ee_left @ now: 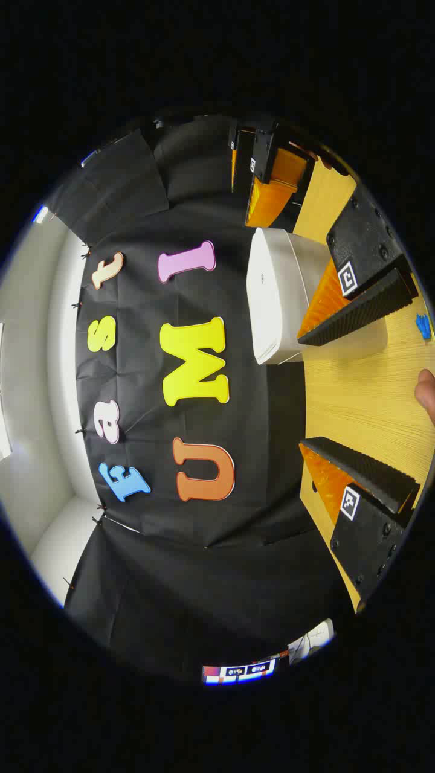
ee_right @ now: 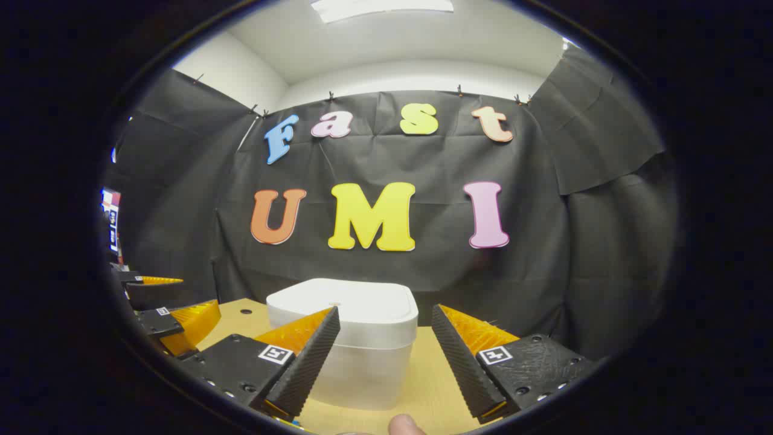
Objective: Press the lid of the desktop garbage bin to open it, pick up the crumpled paper on the desktop and throw it into the bin, then pick up the pop can on the desktop and drop it into the bin, and finally close the garbage bin lid.
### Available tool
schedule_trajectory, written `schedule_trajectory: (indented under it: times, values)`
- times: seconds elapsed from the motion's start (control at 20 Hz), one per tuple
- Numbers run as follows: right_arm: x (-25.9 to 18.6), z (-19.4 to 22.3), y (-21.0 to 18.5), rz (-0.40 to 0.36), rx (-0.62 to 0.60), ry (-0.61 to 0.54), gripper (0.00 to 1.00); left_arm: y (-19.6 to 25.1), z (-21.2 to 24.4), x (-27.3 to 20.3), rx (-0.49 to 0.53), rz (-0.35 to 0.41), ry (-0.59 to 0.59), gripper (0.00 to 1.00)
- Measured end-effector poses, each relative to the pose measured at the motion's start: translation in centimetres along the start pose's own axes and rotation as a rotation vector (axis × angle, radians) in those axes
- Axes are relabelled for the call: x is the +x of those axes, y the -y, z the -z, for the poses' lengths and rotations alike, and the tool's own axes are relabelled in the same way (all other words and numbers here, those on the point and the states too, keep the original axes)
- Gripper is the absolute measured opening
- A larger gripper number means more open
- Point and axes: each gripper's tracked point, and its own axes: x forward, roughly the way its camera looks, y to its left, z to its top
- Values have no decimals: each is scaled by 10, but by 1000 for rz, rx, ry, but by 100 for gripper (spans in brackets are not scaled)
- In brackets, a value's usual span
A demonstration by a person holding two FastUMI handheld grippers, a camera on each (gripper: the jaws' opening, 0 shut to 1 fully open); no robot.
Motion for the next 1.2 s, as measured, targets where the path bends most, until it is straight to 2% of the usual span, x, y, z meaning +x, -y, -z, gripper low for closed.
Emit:
schedule_trajectory:
  times: [0.45,0.55,0.85,1.2]
  values:
    - [-4,5,7,-9,26,-25,97,-17,11,-4,-38,-37,-39,98]
    - [-2,5,13,13,29,-22,95,-15,9,-5,-34,-35,-32,98]
    - [-7,12,19,42,38,-35,95,9,-1,-7,-20,19,0,98]
    - [-13,11,12,14,39,-42,95,27,2,-9,-14,38,-6,98]
